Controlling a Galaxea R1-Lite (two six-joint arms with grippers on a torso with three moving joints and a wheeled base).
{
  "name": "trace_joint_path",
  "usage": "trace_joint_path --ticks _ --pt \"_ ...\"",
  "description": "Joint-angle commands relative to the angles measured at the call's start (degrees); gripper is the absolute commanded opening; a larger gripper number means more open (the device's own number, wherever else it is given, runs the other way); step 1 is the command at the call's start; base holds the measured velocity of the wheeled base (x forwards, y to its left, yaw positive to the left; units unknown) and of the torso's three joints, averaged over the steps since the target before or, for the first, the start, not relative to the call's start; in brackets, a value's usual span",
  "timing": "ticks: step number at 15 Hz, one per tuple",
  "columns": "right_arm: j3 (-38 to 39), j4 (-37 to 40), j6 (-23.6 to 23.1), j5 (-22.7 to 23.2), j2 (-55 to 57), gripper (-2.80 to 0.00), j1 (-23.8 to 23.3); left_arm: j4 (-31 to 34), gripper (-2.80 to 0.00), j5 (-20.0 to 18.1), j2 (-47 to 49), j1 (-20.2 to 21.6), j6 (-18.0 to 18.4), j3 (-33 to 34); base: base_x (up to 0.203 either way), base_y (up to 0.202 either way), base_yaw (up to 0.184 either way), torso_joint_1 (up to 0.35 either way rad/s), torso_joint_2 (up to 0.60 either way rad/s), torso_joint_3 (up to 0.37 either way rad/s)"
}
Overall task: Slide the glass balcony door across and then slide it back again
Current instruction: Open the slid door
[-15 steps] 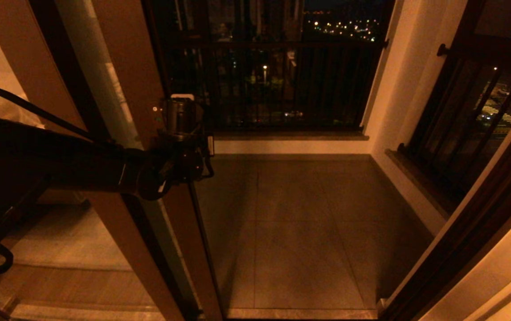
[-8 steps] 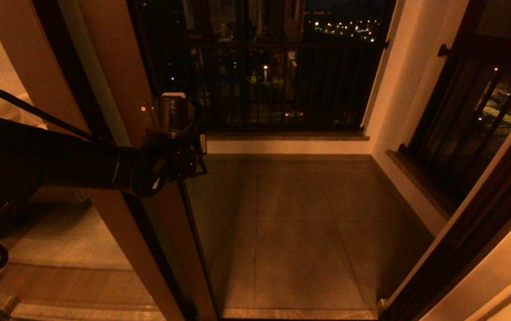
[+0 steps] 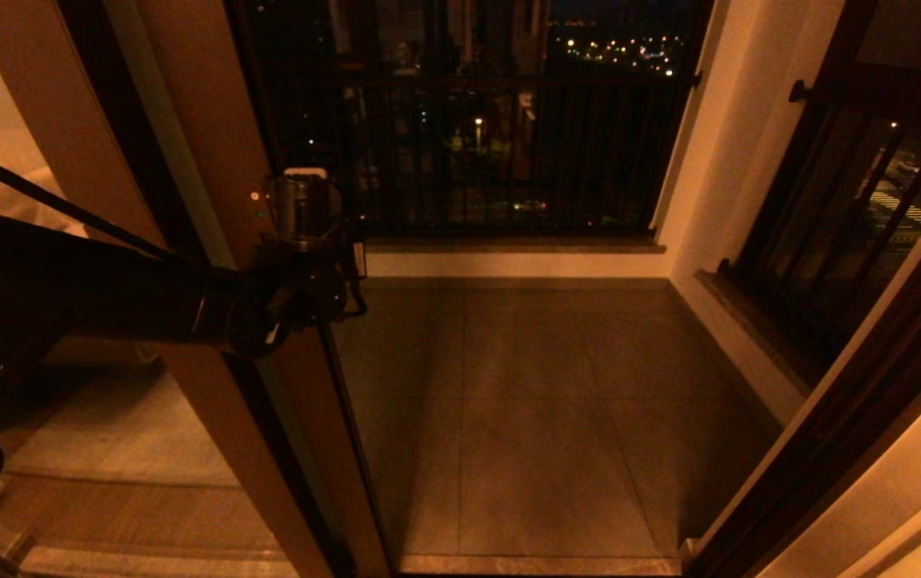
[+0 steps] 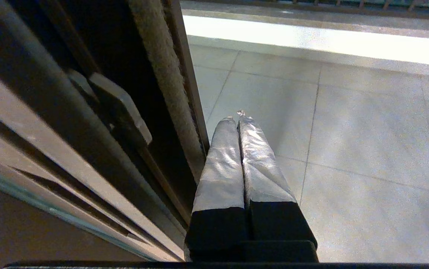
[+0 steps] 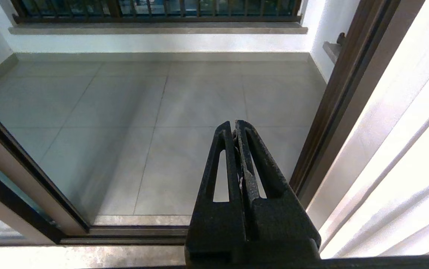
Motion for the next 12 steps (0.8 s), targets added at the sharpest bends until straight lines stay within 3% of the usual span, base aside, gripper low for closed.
trace_joint_path --ticks 1,12 --pt "0.09 0.0 -0.04 0.04 -0.01 -2.8 0.01 -0.16 -2.8 0.26 -0.11 0.68 -0.03 0.52 0.0 0.0 0.0 0.0 0.0 0.0" --pt "0.09 0.0 -0.04 0.04 -0.01 -2.8 0.01 -0.51 -2.8 -0.13 -0.9 2.27 -0.11 2.13 0.0 0.0 0.0 0.0 0.0 0.0"
